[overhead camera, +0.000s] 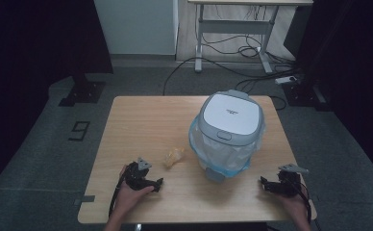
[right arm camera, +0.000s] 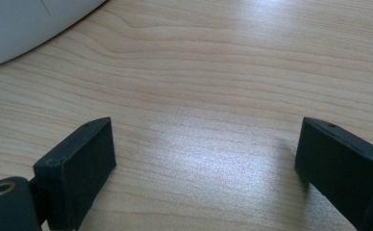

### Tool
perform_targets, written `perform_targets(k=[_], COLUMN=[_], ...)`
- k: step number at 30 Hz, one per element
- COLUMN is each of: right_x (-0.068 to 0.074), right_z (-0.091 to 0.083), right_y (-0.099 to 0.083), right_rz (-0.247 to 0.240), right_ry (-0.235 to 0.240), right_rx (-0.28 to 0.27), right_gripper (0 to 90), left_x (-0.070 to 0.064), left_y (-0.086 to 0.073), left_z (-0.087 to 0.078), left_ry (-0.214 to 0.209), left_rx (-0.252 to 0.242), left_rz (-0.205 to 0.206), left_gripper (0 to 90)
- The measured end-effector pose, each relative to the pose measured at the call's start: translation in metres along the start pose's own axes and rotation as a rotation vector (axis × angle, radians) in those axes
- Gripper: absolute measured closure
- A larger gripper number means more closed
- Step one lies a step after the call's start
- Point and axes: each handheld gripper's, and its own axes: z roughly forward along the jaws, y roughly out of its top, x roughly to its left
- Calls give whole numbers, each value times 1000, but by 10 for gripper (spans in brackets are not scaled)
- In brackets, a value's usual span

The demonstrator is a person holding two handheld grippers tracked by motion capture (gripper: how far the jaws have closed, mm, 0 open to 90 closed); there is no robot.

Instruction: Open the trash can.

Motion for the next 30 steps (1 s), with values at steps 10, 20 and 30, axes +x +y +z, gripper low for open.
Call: perform_targets(k=[10, 20, 30], right_x=[-3, -10, -11], right_z=[-2, -13, -44], right_y=[-1, 2, 10], right_rz=[29, 93, 79], right_ry=[-8, 30, 88], right_rx=[-21, -76, -200], right_gripper=[130, 301, 610], left_x=[0, 0, 0], left_y=[0, 0, 0], left_z=[0, 0, 0], left_ry=[1, 3, 1], left_rx=[0, -1, 0], left_rz=[-1, -3, -2], left_gripper=[0, 0, 0])
